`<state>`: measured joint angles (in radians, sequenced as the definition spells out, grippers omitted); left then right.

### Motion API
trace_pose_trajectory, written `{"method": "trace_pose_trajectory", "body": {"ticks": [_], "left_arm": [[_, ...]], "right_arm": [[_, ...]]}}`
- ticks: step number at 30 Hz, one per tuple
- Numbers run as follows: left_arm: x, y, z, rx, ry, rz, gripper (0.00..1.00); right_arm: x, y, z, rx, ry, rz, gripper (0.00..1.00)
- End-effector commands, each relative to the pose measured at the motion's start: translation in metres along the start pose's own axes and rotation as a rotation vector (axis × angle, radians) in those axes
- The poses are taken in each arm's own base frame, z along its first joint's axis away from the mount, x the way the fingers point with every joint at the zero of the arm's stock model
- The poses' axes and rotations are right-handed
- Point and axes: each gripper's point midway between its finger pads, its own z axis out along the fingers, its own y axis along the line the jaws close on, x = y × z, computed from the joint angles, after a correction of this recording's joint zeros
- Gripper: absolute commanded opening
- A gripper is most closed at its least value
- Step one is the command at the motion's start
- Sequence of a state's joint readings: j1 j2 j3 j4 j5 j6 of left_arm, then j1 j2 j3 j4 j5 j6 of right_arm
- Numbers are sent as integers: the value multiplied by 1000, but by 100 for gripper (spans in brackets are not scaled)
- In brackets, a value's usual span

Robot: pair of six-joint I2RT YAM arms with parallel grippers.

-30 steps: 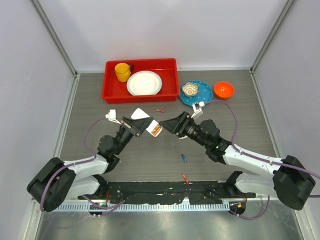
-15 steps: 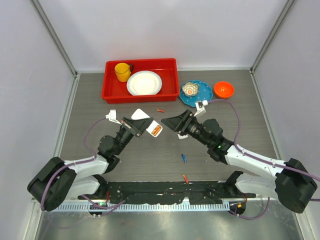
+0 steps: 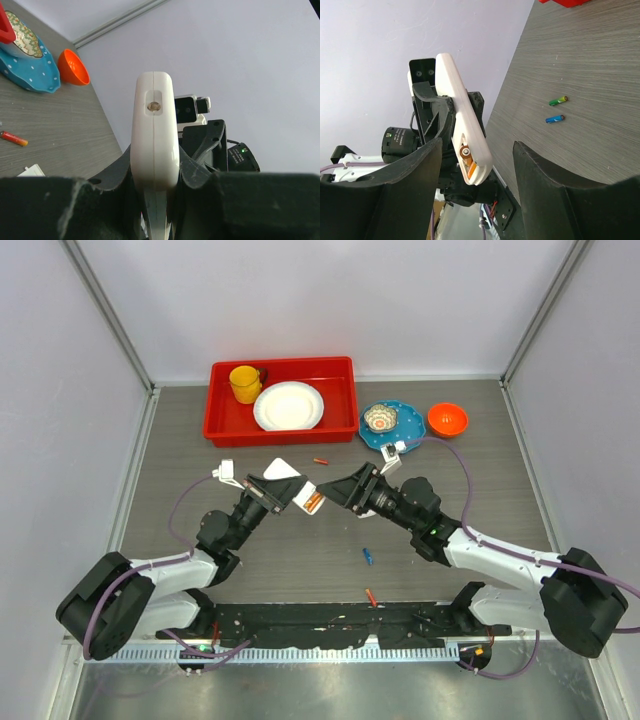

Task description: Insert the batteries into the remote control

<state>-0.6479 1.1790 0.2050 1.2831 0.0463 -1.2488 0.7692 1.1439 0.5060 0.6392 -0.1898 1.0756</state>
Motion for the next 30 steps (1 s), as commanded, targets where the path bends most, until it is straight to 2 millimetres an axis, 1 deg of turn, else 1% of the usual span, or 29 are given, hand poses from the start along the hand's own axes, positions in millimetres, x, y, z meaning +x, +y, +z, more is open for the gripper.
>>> {"method": "trace_pose_trajectory", "body": {"ticks": [1, 7, 19, 23, 30], "left_arm": [[-19, -49, 2, 189, -73, 13, 0], [-20, -53, 2, 198, -76, 13, 0], [-21, -58, 2, 213, -77, 9, 0], [-22, -62, 2, 223, -80, 8, 0], [-25, -68, 4, 240, -86, 7, 0]], "right_arm": [[-6, 13, 1, -59, -21, -5, 64], [-7, 10, -1, -55, -39, 18, 61], [-4, 4, 2, -35, -28, 22, 58], [-3, -1, 3, -23, -25, 24, 55], [0, -1, 6, -26, -12, 25, 50]]}}
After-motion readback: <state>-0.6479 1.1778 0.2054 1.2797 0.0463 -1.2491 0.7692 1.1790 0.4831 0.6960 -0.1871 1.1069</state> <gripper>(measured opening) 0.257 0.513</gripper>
